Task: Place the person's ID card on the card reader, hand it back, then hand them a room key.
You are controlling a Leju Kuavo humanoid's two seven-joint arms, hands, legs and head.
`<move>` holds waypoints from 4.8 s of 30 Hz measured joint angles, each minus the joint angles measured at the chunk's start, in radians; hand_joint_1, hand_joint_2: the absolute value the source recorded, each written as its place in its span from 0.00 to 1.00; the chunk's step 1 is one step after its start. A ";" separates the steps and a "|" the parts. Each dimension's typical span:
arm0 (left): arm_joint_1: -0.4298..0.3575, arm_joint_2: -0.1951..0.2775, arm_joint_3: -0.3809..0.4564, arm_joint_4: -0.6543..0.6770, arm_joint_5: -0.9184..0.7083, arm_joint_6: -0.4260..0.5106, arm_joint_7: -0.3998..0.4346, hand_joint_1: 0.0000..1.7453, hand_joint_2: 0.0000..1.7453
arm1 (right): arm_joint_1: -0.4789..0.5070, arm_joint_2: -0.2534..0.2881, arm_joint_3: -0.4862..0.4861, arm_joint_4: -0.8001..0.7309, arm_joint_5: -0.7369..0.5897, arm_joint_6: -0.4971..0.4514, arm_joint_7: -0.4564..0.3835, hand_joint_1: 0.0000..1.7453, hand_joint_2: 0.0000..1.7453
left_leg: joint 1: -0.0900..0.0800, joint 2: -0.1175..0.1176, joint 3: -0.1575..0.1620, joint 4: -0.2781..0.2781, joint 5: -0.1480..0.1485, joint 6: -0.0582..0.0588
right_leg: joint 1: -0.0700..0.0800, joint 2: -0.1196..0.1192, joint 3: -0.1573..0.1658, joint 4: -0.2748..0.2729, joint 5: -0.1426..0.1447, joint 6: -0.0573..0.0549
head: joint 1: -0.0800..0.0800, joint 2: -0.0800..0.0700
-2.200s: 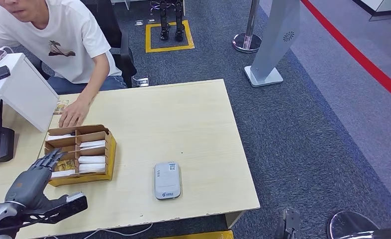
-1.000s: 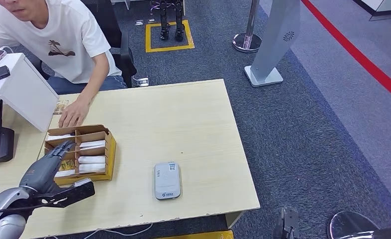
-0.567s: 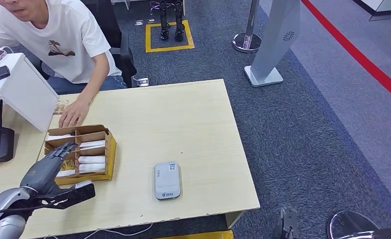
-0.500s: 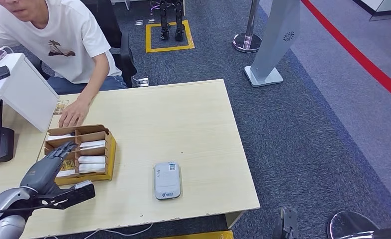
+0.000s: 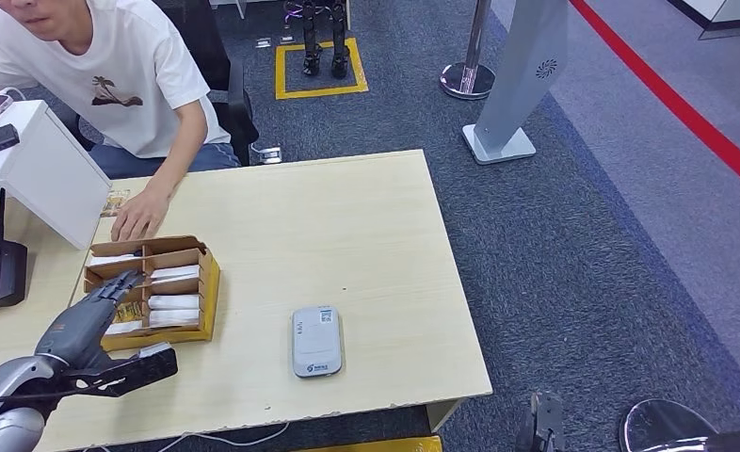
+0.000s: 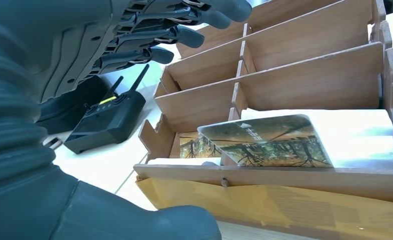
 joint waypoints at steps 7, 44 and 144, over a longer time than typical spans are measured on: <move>0.000 -0.001 -0.005 0.000 0.002 0.002 0.001 0.00 1.00 | 0.000 0.001 0.000 0.000 0.002 0.000 0.000 0.00 0.00 | 0.000 0.000 0.000 0.000 0.000 0.000 | 0.000 0.000 0.000 0.000 0.000 0.000 | 0.000 0.000; -0.051 -0.031 -0.028 0.034 0.005 0.000 0.009 0.00 1.00 | 0.000 0.009 0.008 0.000 0.014 0.004 0.002 0.00 0.00 | 0.000 0.000 0.000 0.000 0.000 0.000 | 0.000 0.000 0.000 0.000 0.000 0.000 | 0.000 0.000; -0.354 -0.121 0.287 0.326 -0.103 0.128 -0.023 1.00 1.00 | -0.010 0.012 0.028 -0.050 0.046 0.025 0.010 0.00 0.00 | 0.000 -0.004 -0.001 0.000 0.004 -0.001 | 0.000 -0.005 0.000 0.000 0.002 -0.002 | 0.000 0.000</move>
